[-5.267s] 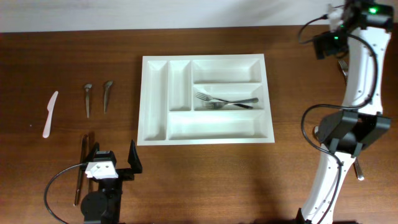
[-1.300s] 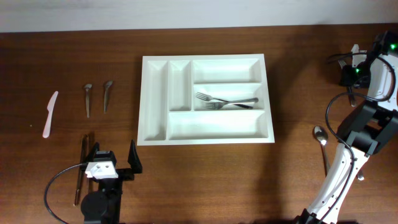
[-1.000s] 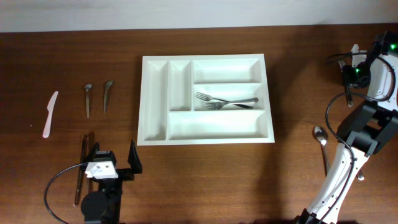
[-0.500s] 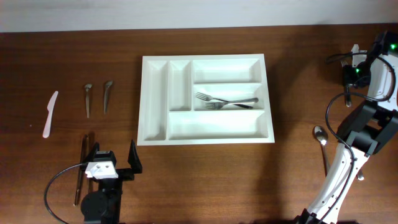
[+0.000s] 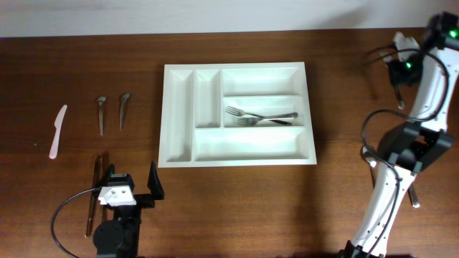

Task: Pack container
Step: 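Lower the right gripper onto the last silver fork and grasp it, then carry the fork with the right gripper over the middle compartment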

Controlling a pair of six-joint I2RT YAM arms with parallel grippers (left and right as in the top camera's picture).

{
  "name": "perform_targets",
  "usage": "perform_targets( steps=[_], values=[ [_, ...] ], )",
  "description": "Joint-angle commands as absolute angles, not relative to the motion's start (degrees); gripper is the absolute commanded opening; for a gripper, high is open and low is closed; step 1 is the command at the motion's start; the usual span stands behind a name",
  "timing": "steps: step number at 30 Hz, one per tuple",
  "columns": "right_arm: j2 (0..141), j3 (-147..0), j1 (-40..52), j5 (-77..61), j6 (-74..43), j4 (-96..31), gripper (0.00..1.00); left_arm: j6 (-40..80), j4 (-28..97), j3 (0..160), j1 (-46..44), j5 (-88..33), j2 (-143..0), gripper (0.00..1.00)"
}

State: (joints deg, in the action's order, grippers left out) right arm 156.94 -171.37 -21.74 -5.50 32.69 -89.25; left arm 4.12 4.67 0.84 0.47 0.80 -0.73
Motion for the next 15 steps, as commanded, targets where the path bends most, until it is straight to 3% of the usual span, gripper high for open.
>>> perform_targets(
  steps=[1,7,15],
  values=[
    [156.16,-178.71,-17.52,-10.85,39.64,-92.01,0.04,3.62,4.71,0.54,0.71,0.36,-0.36,0.99],
    [151.02,-180.00,-10.48,-13.50,49.32,-97.34,0.04,3.62,4.71,0.54,0.71,0.36,-0.36,0.99],
    [146.85,-180.00,-0.23,-12.88,48.62,-97.34,0.04,3.62,4.71,0.54,0.71,0.36,-0.36,0.99]
  ],
)
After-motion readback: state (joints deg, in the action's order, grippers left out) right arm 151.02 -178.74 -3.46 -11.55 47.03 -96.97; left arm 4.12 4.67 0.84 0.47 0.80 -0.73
